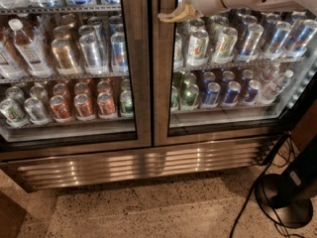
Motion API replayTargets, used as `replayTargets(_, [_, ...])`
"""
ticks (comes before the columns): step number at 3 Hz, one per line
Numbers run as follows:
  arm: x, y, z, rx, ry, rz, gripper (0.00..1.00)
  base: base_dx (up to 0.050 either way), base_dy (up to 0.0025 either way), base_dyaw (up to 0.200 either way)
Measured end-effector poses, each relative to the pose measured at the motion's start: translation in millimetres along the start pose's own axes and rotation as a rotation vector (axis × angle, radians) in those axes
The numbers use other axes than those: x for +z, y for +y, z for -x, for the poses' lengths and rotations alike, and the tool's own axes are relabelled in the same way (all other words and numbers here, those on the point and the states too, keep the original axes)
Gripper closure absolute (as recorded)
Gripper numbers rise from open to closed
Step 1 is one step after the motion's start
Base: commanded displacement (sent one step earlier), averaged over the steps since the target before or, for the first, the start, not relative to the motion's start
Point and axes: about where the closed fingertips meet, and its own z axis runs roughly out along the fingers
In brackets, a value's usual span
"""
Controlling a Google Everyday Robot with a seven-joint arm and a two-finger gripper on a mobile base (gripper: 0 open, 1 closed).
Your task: Open right fridge door
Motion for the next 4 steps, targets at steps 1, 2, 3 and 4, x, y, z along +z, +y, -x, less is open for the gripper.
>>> replayTargets(1, [-0.8,-0.6,-2.7,0.000,-0.001,0.000,1.00,0.000,0.00000,0.000])
replayTargets(2, [0.6,-0.6,-2.0,0.000,-0.023,0.002,1.00,0.000,0.00000,0.000])
replayTargets(3, [0.8,-1.6,-0.9,0.001,-0.045,0.007,1.00,0.000,0.00000,0.000])
replayTargets(4, [0.8,-1.6,-0.9,0.001,-0.045,0.007,0.98,0.000,0.00000,0.000])
